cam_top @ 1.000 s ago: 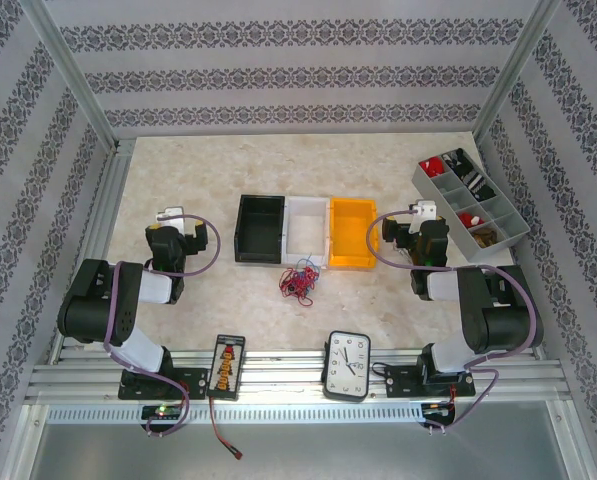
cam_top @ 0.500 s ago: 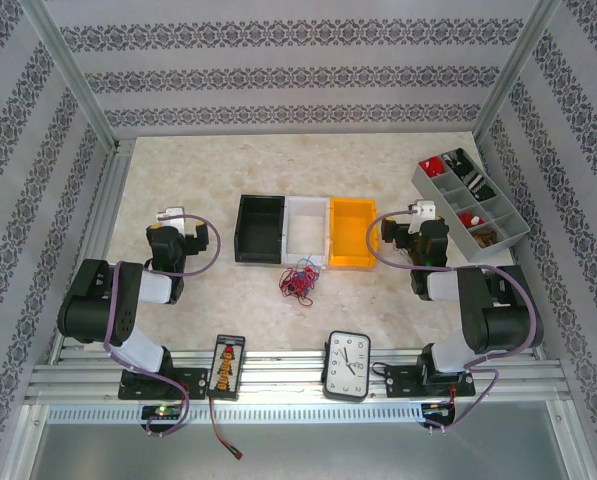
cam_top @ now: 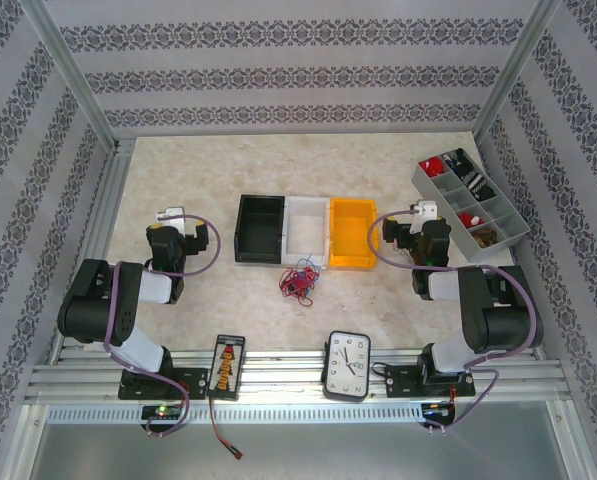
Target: Untangle the cables
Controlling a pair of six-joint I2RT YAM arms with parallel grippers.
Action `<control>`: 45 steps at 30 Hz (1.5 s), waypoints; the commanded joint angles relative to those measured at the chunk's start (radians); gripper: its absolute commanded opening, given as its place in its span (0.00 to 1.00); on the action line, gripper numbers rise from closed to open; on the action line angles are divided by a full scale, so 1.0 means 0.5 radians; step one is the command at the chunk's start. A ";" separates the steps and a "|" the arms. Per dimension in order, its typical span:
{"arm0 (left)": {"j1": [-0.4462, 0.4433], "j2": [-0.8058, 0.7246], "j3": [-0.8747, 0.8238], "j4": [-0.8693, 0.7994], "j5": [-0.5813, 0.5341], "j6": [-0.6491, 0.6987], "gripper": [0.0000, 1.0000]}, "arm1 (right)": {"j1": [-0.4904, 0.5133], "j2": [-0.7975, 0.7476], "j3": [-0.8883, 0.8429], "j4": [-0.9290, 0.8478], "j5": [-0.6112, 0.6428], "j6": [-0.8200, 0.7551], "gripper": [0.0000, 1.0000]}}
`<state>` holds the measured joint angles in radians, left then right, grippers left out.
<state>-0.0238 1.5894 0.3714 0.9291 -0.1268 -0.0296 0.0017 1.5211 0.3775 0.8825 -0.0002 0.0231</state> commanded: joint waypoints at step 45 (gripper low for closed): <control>-1.354 -0.212 0.703 -1.927 0.577 -0.377 0.60 | 1.407 -0.156 0.767 -2.045 -0.450 0.587 0.72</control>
<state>-0.6930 1.4616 0.7033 -0.0822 0.1757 -0.2394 0.7151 1.4181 0.7326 -0.1272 -0.1730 0.3161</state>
